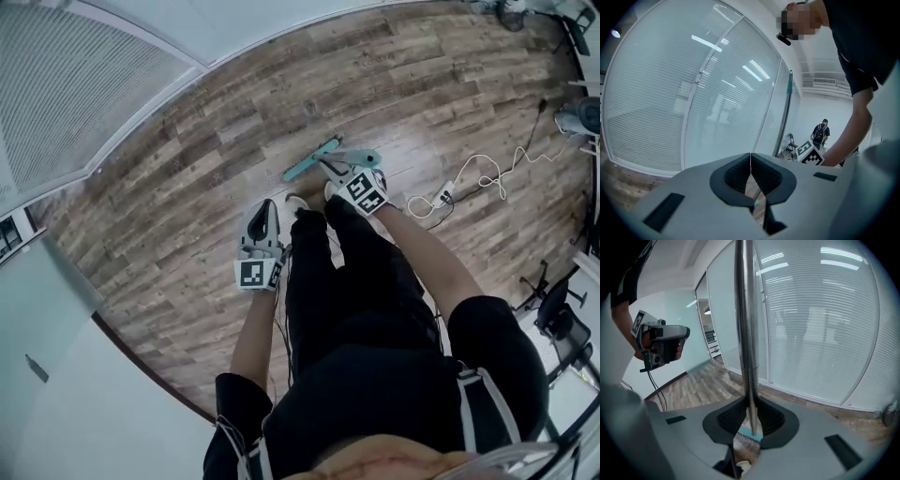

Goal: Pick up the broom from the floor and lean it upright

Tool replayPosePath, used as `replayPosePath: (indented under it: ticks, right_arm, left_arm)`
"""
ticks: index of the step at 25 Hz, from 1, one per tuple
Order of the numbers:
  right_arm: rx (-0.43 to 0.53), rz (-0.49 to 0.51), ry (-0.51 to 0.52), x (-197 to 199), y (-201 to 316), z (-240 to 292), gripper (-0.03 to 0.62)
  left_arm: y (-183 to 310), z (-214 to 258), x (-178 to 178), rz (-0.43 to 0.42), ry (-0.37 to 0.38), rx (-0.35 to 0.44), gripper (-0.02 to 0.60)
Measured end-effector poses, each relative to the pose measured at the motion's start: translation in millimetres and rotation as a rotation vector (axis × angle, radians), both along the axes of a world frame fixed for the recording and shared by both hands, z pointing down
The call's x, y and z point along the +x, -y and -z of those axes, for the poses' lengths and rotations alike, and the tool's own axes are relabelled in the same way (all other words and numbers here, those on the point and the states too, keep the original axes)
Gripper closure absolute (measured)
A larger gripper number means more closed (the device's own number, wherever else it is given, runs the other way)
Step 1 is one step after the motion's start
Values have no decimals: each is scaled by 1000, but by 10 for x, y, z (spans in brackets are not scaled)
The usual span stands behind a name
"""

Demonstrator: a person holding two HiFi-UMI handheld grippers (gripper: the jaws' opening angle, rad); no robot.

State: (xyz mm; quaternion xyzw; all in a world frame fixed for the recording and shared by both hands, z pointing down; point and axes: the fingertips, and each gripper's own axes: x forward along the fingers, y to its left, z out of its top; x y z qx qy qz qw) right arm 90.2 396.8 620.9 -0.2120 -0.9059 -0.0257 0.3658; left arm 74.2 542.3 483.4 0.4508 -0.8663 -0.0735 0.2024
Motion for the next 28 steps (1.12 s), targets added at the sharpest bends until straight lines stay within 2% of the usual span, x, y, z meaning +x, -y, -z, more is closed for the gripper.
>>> replayPosePath:
  ticks: [5,9,14,18,23,28]
  right_arm:
    - [-46,-106,26,308,199,755,513]
    - [-69,-170,65,476,586,1046,513]
    - [-85,-281,110,490,1212,1180,513]
    - [-105,-283,156,419,1787,1335,513]
    - [-145,-267,201,183,2519,1500,513]
    - [-126,-264,239,72,3325,1627,513]
  left_arm:
    - [350,618,189,-91,-9,56,561]
    - [718,945,161,-144,14,95,561]
    - [1297,1181,-50,-164,90,65,561]
    - [1889,1287,-203,-135,90,39,561]
    - [2713,1315,-360,-139,75,25,561]
    - [3462,1382,-476,-134,108,55,561]
